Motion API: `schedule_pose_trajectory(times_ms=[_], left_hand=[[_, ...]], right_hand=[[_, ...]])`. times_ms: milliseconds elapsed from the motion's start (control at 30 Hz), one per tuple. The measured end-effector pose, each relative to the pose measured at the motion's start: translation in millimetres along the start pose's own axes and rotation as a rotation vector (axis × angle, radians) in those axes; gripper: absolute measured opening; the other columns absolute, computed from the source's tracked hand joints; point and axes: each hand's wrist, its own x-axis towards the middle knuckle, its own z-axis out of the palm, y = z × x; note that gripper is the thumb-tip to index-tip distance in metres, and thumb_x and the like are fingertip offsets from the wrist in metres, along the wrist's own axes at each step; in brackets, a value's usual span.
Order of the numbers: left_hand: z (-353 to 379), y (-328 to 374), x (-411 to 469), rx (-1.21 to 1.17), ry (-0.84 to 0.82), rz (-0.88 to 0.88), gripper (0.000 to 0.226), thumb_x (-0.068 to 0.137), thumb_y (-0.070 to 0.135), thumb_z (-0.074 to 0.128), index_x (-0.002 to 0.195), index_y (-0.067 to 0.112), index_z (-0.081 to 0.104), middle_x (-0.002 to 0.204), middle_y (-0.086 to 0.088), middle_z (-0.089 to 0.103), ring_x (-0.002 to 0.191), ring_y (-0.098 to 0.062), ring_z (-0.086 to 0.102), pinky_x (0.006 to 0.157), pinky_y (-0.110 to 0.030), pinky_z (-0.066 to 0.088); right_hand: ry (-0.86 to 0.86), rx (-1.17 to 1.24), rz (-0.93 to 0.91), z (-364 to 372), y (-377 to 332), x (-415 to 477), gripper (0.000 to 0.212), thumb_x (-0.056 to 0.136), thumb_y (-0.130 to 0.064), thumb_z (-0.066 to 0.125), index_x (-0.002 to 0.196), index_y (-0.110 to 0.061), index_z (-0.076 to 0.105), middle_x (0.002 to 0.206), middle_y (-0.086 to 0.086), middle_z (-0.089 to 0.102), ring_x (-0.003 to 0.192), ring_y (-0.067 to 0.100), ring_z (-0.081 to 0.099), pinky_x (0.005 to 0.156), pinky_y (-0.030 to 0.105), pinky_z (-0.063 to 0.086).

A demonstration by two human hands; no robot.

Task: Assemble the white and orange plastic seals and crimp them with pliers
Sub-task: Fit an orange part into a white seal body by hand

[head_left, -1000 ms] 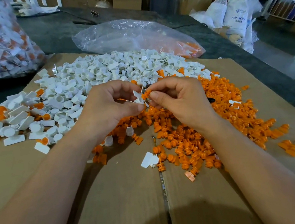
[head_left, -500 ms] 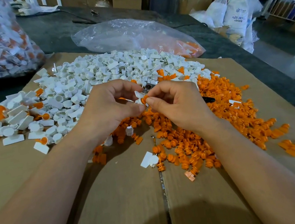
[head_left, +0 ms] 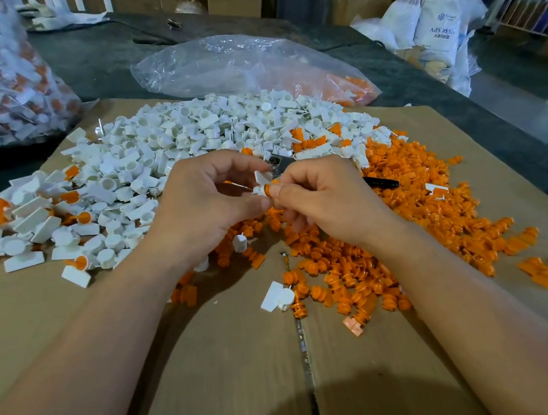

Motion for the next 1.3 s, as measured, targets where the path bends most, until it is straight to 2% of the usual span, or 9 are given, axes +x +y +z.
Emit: schedule_pose_trajectory(times_ms=[200,367,533,633,700,833,1000,1100,1300], left_hand=[[-3.0,-1.3,1.4,-0.05,-0.001,-0.023,0.037,0.068,-0.001,0.076,0.087,0.029,0.068,0.08,0.001,0.066,0.069,0.0,0.062,0.067,-0.016,0.055],[-3.5,0.8,0.2,-0.069,-0.006,-0.017,0.036,0.068,-0.001,0.074,0.089,0.027,0.067,0.082,-0.003,0.067,0.067,0.001,0.063,0.06,-0.008,0.048],[-1.7,0.9,-0.1,-0.097,-0.027,-0.018,0.036,0.07,-0.001,0.072,0.098,0.021,0.067,0.082,-0.002,0.068,0.066,0.0,0.065,0.06,-0.008,0.049],[-0.5,-0.4,0.8,-0.121,-0.038,-0.025,0.035,0.072,-0.003,0.07,0.1,0.018,0.065,0.067,0.008,0.066,0.06,-0.001,0.065,0.058,-0.009,0.05],[-0.5,-2.1,1.8,-0.167,-0.018,-0.053,0.03,0.071,-0.004,0.069,0.091,0.018,0.063,0.059,0.009,0.065,0.056,-0.005,0.065,0.058,-0.016,0.054],[0.3,-3.2,1.9,-0.163,-0.028,-0.036,0.017,0.071,-0.001,0.07,0.078,0.011,0.062,0.06,0.005,0.068,0.059,-0.01,0.067,0.059,-0.018,0.055],[3.3,-1.3,-0.1,-0.223,-0.034,-0.023,0.015,0.062,0.01,0.069,0.076,0.008,0.062,0.059,0.002,0.068,0.056,-0.009,0.066,0.054,-0.016,0.053],[4.7,-1.9,-0.7,-0.233,-0.045,-0.024,0.011,0.066,0.004,0.068,0.075,0.007,0.062,0.058,0.001,0.068,0.056,-0.009,0.067,0.053,-0.015,0.052],[3.1,-2.9,1.3,-0.294,-0.036,-0.052,0.035,0.072,-0.011,0.065,0.095,0.016,0.062,0.061,0.005,0.064,0.059,-0.01,0.067,0.057,-0.017,0.053]], right_hand=[[0.11,0.026,-0.09,0.3,-0.6,1.7,0.016,0.082,-0.016,0.067,0.07,-0.025,0.06,0.066,-0.005,0.06,0.066,0.022,0.061,0.062,0.035,0.052],[0.12,0.007,-0.129,0.3,-1.4,1.0,0.025,0.08,-0.011,0.068,0.071,-0.031,0.058,0.067,-0.011,0.059,0.065,0.012,0.062,0.064,0.028,0.053],[0.12,-0.049,-0.163,-1.8,-0.9,-0.7,0.018,0.082,-0.01,0.066,0.076,-0.027,0.062,0.068,-0.011,0.061,0.066,0.009,0.062,0.065,0.03,0.054],[0.123,-0.058,-0.161,-3.0,-0.1,-0.5,0.008,0.085,-0.01,0.062,0.086,-0.015,0.068,0.073,0.002,0.067,0.069,0.016,0.065,0.068,0.039,0.054],[0.134,-0.07,-0.163,-4.0,0.4,-0.4,0.007,0.085,-0.011,0.062,0.087,-0.014,0.068,0.072,0.003,0.067,0.067,0.019,0.065,0.066,0.043,0.054],[0.138,-0.13,-0.158,-4.5,0.2,-0.7,0.005,0.085,-0.014,0.063,0.083,-0.016,0.066,0.067,-0.013,0.06,0.067,0.016,0.064,0.063,0.036,0.052],[0.139,-0.179,-0.165,-5.3,-2.2,-1.4,0.013,0.086,-0.016,0.062,0.075,-0.023,0.058,0.064,-0.01,0.06,0.061,0.012,0.06,0.057,0.031,0.049],[0.136,-0.195,-0.166,-5.7,-2.1,-1.1,0.012,0.085,-0.015,0.063,0.075,-0.02,0.061,0.063,-0.011,0.059,0.062,0.013,0.06,0.056,0.029,0.047],[0.147,-0.198,-0.228,-4.4,-0.9,-0.2,0.007,0.086,-0.014,0.062,0.085,-0.01,0.068,0.067,-0.005,0.062,0.063,0.011,0.061,0.062,0.033,0.051]])
